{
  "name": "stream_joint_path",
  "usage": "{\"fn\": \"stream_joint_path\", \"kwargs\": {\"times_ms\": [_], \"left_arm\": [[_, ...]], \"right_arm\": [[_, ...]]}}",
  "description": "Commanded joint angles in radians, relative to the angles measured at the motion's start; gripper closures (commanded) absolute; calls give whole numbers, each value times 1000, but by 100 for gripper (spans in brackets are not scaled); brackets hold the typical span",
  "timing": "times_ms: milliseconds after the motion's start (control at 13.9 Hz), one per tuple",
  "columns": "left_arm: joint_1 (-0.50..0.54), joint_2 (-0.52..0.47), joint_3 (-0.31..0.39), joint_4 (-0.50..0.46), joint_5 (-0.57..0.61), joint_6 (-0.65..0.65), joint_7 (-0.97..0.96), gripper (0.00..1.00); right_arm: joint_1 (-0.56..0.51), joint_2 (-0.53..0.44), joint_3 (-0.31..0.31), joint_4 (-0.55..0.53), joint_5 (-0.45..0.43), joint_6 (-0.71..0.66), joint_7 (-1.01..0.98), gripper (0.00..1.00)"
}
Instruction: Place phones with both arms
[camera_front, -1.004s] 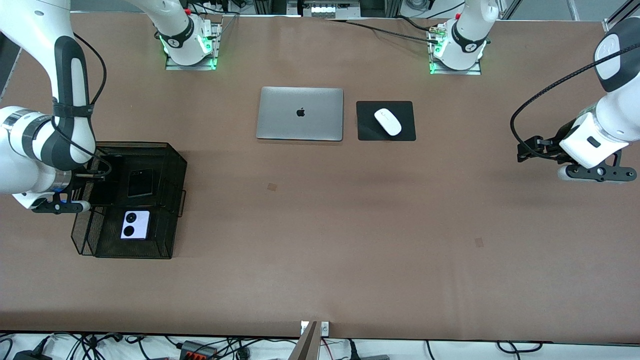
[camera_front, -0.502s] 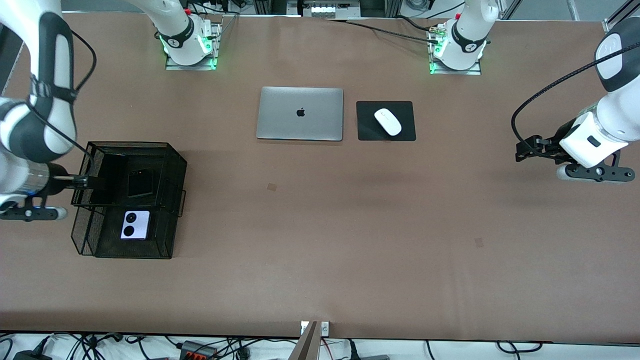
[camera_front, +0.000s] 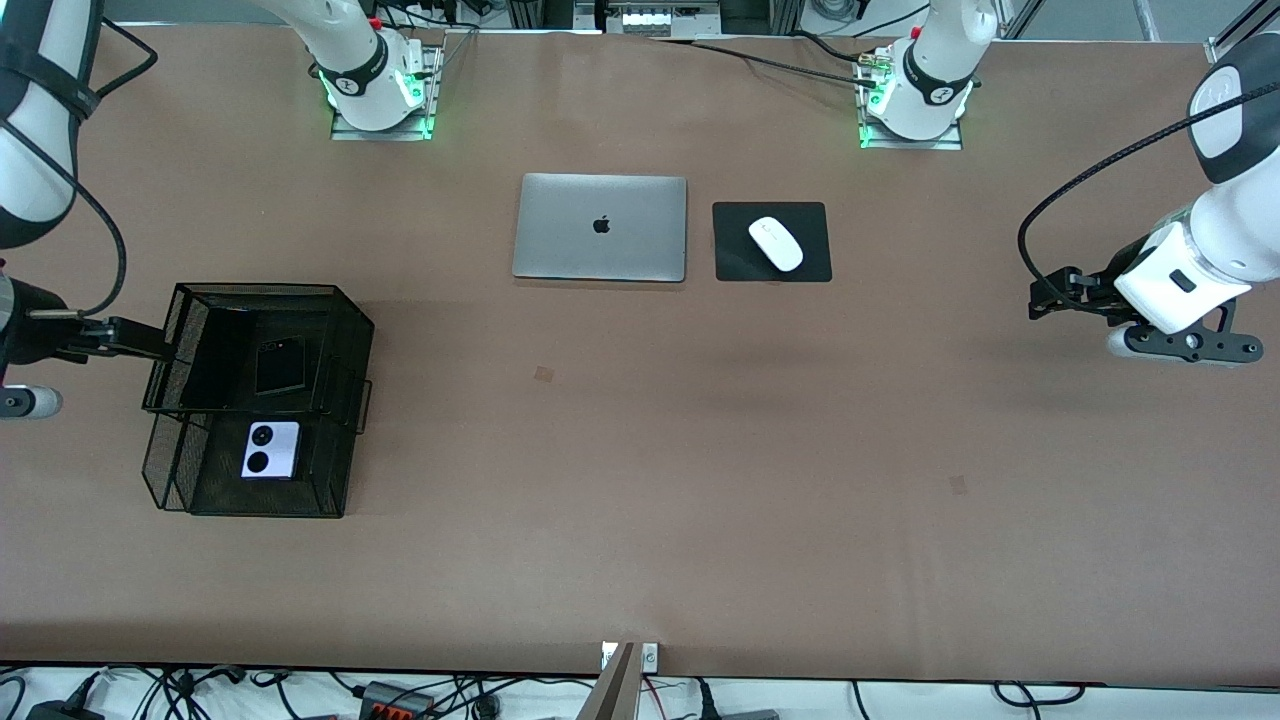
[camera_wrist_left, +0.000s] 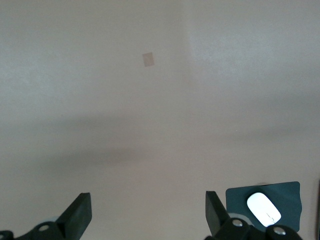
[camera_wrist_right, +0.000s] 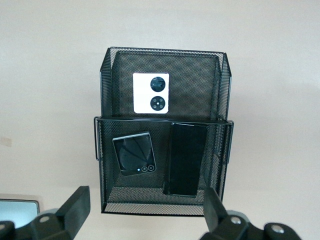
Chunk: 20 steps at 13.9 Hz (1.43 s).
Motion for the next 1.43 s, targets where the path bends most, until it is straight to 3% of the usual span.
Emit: {"fn": "stream_joint_path", "kwargs": {"times_ms": [0,287,430,502,645,860,932,1362], "left_arm": [[-1,10,2,38,-15,-35,28,0],[-1,10,2,40,-15,-37,25,0],[-3,10,4,40,-6,-37,16,0],[0,12,2,40,-4,-37,15,0],[5,12,2,40,-9,-37,10,0],[7,12,4,40,-9,-37,9,0],[7,12,2,40,-9,-37,8,0],[8,12,2,40,-9,-40,-8,0]], "right_arm": [[-4,11,6,23,10,-16,27,0],[6,11,6,25,12,-19,21,0],[-9,-23,46,23,9,-10,41,0],[-47,-34,93,23,7,-8,67,0],[-179,-87,259,12,-9,-5,124,0],[-346,-155,467,-67,-118,44,142,0],[-378,-182,503,-104,-134,65,156,0],[-380,-222,505,-141,-154,64,191,0]]}}
